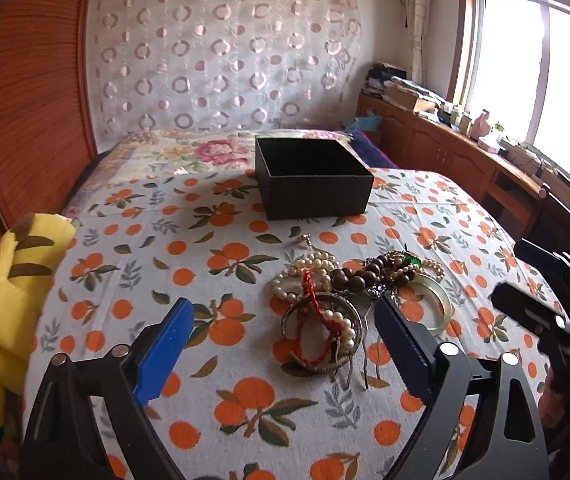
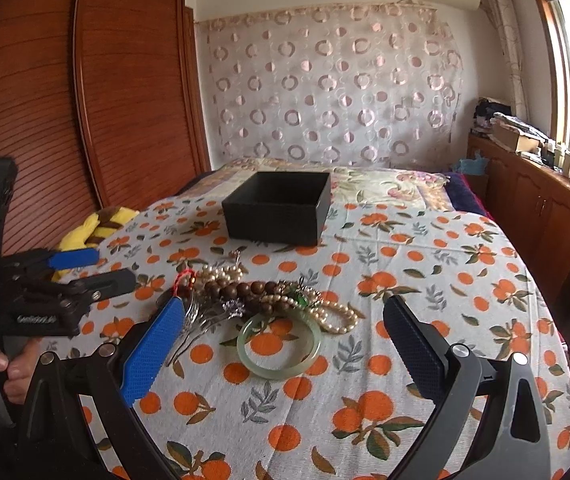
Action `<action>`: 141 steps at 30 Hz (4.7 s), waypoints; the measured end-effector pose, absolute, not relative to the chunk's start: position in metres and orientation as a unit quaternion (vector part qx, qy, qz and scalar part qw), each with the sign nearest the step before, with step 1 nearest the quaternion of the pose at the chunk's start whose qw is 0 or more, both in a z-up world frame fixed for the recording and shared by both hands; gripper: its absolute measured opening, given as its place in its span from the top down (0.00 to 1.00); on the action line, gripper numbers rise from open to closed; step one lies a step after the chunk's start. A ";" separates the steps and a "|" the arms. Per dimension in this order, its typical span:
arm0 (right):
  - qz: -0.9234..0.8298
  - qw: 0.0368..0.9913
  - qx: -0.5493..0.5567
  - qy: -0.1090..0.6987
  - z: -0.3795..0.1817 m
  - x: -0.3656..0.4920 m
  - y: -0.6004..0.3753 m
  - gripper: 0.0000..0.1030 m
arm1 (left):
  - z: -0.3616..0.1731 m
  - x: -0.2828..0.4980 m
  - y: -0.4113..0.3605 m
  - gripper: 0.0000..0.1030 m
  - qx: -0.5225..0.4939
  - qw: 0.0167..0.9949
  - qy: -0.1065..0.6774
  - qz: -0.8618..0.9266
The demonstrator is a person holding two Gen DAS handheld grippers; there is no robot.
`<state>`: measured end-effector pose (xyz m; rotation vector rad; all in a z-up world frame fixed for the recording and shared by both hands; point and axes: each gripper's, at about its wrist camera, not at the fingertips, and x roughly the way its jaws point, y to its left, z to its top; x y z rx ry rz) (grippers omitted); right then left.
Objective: Organize jewelry
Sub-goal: 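Lower the left tool onto the pile and grasp the red string bracelet, then grasp the silver bangle with the right tool while the left tool holds the red bracelet, then carry both items into the black box and open both tools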
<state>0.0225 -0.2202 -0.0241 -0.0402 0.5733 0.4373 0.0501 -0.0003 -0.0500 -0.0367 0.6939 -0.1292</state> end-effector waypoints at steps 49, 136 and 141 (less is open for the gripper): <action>0.253 0.917 -0.052 0.303 -0.036 0.027 -0.191 0.14 | -0.070 0.037 0.042 0.98 -0.059 0.918 0.385 -0.076; 0.278 0.894 -0.104 0.337 -0.027 0.253 -0.154 0.88 | 0.007 0.207 -0.016 0.98 0.014 0.943 0.314 -0.112; 0.275 0.896 -0.102 0.334 -0.021 0.246 -0.167 0.88 | 0.001 0.225 -0.023 0.98 0.017 0.940 0.321 -0.115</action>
